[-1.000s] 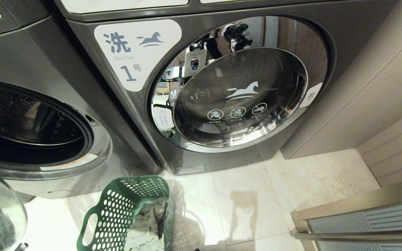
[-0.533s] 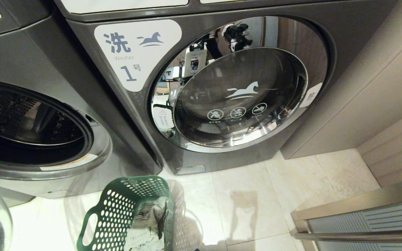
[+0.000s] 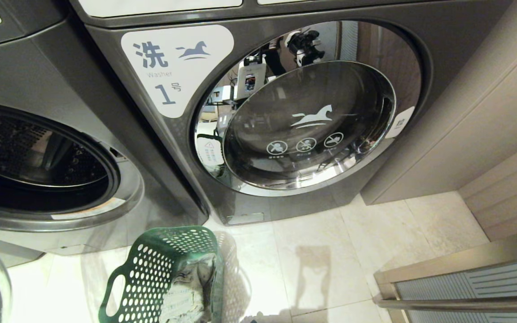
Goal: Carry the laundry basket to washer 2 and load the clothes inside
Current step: Open the lid of the washing machine
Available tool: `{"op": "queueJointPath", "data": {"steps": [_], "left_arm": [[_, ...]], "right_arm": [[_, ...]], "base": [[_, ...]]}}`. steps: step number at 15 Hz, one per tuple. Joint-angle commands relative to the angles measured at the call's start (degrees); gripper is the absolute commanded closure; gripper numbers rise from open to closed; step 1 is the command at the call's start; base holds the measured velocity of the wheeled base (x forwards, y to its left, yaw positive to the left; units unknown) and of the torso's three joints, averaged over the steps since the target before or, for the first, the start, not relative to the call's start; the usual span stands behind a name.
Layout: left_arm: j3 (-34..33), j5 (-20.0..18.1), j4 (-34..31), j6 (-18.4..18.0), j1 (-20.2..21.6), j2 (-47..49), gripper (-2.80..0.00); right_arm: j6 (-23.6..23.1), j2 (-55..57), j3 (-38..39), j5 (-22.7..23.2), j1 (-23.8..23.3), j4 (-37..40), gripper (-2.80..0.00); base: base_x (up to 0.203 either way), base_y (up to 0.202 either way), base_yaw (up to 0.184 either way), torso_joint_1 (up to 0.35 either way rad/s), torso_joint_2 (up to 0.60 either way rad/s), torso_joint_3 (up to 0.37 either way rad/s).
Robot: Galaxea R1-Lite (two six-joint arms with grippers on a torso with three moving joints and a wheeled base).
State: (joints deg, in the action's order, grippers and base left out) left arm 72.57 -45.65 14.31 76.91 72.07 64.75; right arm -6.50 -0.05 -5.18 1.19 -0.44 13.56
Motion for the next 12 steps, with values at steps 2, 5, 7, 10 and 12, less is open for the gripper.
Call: {"op": "queueJointPath", "data": {"steps": [2, 5, 7, 10, 12], "left_arm": [[-3.51, 0.48, 5.67, -4.41, -0.07, 1.47, -2.8], [-11.08, 0.2, 14.46, -16.45, -0.2, 1.08, -2.8], [-12.24, 0.13, 15.06, -24.4, -0.94, 1.54, -2.8], [-12.78, 0.33, 15.51, -36.66, -1.64, 3.6, -2.8], [-13.22, 0.6, 15.6, -44.51, -1.6, 4.59, -2.8]], "right_arm": [[-0.04, 0.05, 0.0, 0.04, 0.0, 0.07, 0.0], [-0.05, 0.05, 0.0, 0.04, 0.0, 0.07, 0.0], [-0.04, 0.05, 0.0, 0.04, 0.0, 0.07, 0.0], [-0.08, 0.05, 0.0, 0.04, 0.0, 0.07, 0.0], [-0.01, 0.05, 0.0, 0.04, 0.0, 0.07, 0.0]], "base": [[0.0, 0.0, 0.0, 0.0, 0.0, 0.0], [0.0, 0.0, 0.0, 0.0, 0.0, 0.0], [0.0, 0.0, 0.0, 0.0, 0.0, 0.0], [0.0, 0.0, 0.0, 0.0, 0.0, 0.0], [0.0, 0.0, 0.0, 0.0, 0.0, 0.0]]}}
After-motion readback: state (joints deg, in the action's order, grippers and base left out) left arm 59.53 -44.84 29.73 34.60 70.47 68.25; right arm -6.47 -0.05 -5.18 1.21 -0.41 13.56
